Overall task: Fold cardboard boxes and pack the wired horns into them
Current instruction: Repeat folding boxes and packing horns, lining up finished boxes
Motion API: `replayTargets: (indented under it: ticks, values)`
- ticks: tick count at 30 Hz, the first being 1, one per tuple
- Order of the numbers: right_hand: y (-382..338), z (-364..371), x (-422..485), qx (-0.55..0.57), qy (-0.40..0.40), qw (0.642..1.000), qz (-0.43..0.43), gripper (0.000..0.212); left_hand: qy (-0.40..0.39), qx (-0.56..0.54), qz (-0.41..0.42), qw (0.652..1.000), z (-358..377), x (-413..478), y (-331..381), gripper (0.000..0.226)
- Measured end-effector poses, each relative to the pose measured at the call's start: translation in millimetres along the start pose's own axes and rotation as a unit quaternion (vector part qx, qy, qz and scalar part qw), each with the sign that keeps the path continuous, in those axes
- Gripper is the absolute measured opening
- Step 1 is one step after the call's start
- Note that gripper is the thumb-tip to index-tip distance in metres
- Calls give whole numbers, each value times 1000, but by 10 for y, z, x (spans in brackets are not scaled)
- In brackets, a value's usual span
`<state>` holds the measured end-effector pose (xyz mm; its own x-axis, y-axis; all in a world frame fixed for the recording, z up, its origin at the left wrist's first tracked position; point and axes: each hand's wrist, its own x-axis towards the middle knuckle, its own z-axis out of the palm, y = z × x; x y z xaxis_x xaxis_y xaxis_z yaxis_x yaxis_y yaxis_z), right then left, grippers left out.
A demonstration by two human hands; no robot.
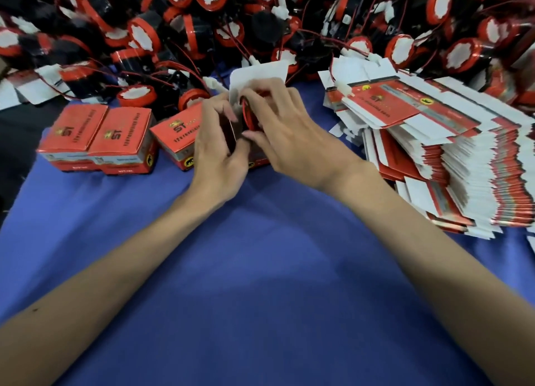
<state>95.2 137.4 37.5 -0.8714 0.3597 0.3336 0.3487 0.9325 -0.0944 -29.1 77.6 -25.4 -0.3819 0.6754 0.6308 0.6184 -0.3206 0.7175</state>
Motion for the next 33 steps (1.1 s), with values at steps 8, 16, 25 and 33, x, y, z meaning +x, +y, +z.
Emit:
replayTargets:
  ticks: [8, 16, 25, 33]
  values:
    - [108, 54, 13, 10, -12, 1000, -22, 41, 0, 21, -30, 999, 13, -5, 15, 35]
    - [182, 29, 46, 32, 6, 995, -91, 42, 21, -11, -32, 999, 27, -22, 27, 43]
    - [180, 18, -4, 111, 26, 978, -174, 40, -21, -46, -107, 993, -12, -30, 62, 38]
    - [140, 34, 7, 82, -86, 991, -67, 70, -41, -89, -142, 985, -45, -6, 182, 41]
